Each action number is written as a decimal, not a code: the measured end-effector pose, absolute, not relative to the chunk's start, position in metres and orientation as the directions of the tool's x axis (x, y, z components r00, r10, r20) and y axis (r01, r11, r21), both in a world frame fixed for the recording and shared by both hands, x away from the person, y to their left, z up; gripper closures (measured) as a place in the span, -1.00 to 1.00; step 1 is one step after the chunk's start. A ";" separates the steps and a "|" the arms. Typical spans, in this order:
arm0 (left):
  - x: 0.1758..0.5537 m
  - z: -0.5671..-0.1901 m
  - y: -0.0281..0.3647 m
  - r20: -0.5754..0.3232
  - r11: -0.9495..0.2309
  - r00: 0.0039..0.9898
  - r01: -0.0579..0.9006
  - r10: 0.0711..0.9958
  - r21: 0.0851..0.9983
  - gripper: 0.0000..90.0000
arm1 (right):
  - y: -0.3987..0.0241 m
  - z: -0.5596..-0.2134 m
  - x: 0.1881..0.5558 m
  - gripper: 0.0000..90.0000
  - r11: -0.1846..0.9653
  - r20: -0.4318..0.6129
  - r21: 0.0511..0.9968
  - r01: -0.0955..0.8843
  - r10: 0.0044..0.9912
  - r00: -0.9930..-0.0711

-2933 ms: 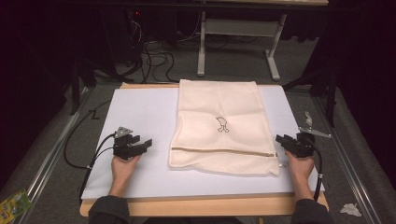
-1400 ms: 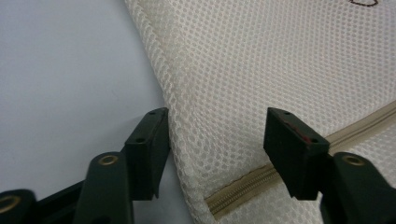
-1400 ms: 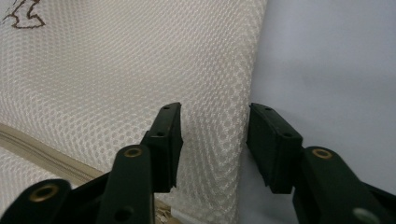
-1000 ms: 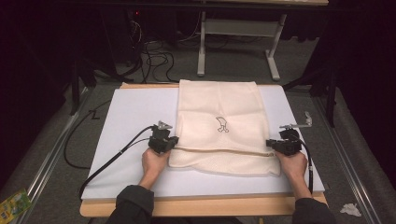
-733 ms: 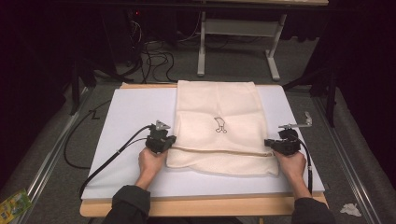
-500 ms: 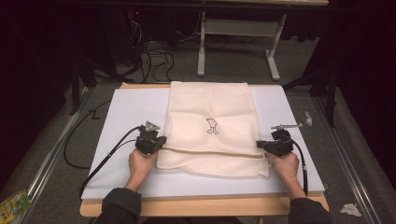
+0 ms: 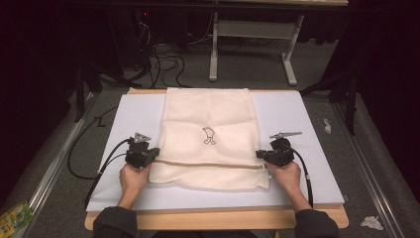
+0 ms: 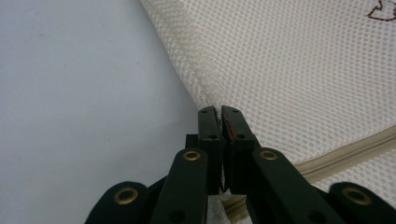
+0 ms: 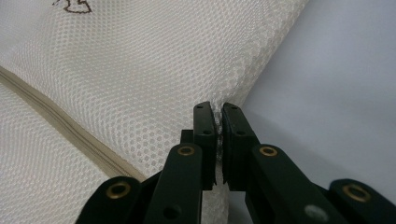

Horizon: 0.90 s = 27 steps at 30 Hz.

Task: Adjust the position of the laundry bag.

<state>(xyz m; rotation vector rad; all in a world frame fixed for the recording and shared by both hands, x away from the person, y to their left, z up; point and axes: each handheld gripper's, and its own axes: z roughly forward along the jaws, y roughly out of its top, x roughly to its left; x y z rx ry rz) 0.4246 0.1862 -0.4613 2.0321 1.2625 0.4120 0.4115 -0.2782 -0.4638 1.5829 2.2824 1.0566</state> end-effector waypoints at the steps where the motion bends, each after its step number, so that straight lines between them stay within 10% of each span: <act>1: 0.424 -0.462 0.187 -0.086 -0.283 0.473 0.653 0.877 0.702 0.95 | -0.277 -0.463 0.411 0.93 0.188 0.247 0.635 0.750 0.870 -0.427; 17: 0.418 -0.466 0.181 -0.044 -0.309 0.462 0.658 0.886 0.686 0.72 | -0.274 -0.464 0.407 0.81 0.204 0.225 0.642 0.739 0.871 -0.436; 27: 0.414 -0.460 0.176 -0.043 -0.302 0.475 0.624 0.879 0.720 0.32 | -0.281 -0.463 0.400 0.39 0.189 0.173 0.692 0.697 0.893 -0.415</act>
